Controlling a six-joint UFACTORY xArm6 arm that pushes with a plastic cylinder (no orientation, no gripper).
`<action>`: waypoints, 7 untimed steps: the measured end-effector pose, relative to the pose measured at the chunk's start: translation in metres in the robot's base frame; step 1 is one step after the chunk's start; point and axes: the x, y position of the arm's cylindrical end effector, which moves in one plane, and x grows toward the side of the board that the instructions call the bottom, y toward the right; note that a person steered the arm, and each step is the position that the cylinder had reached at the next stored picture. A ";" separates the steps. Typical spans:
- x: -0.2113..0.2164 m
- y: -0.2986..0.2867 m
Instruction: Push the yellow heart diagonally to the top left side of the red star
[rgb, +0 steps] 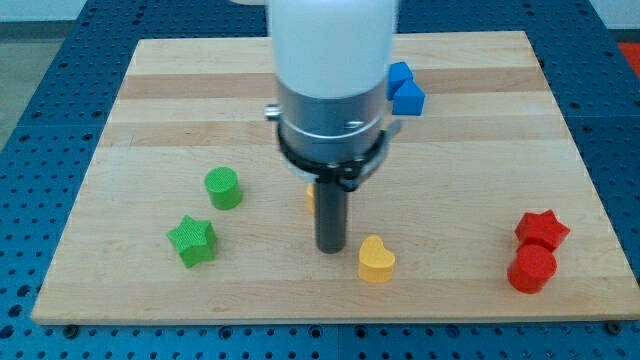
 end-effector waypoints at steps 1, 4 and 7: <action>0.026 -0.012; 0.032 0.048; 0.011 0.154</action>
